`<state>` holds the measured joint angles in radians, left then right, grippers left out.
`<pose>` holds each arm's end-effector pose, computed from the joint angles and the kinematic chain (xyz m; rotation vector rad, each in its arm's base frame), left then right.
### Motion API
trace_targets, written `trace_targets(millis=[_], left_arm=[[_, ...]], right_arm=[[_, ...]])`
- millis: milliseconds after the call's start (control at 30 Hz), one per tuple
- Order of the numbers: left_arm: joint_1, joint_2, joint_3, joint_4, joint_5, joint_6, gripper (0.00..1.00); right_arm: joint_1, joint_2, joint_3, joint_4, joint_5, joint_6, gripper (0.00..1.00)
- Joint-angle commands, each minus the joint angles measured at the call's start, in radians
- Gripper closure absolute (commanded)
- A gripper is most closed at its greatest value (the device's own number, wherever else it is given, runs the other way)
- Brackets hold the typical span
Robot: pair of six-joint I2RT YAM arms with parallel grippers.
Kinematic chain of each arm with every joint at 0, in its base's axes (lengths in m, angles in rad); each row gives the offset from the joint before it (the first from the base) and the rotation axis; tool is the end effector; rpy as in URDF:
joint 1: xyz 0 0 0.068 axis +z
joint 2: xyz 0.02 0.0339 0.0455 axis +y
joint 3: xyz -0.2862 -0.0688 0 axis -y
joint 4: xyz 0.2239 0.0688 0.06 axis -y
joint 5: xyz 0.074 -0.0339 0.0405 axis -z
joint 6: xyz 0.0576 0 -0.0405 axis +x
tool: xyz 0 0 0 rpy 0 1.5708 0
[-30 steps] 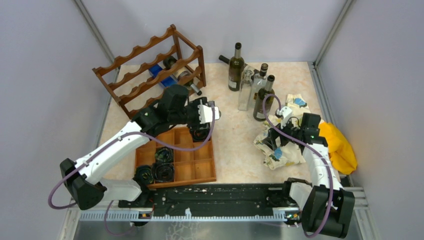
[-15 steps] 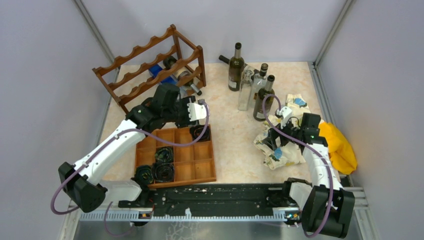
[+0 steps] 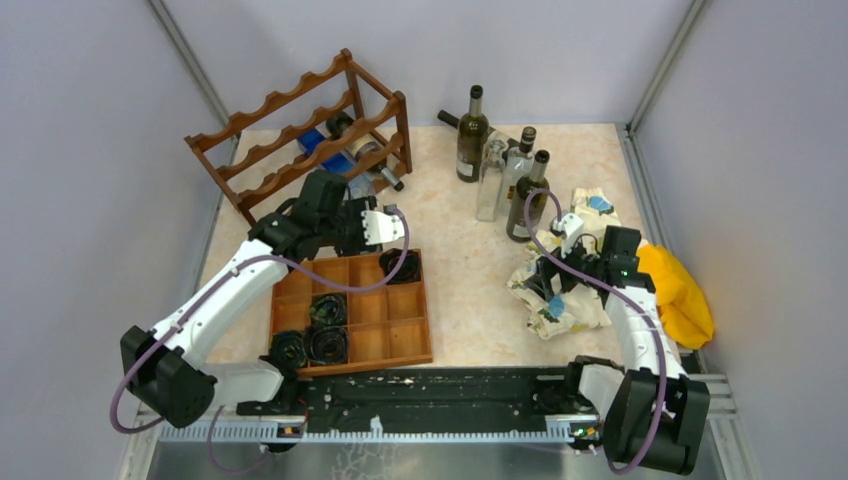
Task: Put the wine bottle on the wine rack
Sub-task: Pick up the wine bottle from the center of the board.
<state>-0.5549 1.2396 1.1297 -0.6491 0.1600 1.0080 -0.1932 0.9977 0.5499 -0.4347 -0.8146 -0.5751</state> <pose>0.2085 -0.1400 0.3292 1.6884 1.5884 0.0427 0.1697 0.0095 0.2234 -0.7377 2.0570 0.5737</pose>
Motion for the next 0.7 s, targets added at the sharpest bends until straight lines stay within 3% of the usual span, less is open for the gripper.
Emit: trace_targets(millis=[0, 667], left_arm=[[0.007, 0.008, -0.006, 0.077, -0.061, 0.081, 1.0], [0.036, 0.085, -0.053, 0.201, -0.127, 0.209, 1.0]], right_arm=[[-0.01, 0.004, 0.019, 0.021, -0.032, -0.016, 0.11], [-0.009, 0.018, 0.021, 0.022, -0.026, -0.022, 0.11]])
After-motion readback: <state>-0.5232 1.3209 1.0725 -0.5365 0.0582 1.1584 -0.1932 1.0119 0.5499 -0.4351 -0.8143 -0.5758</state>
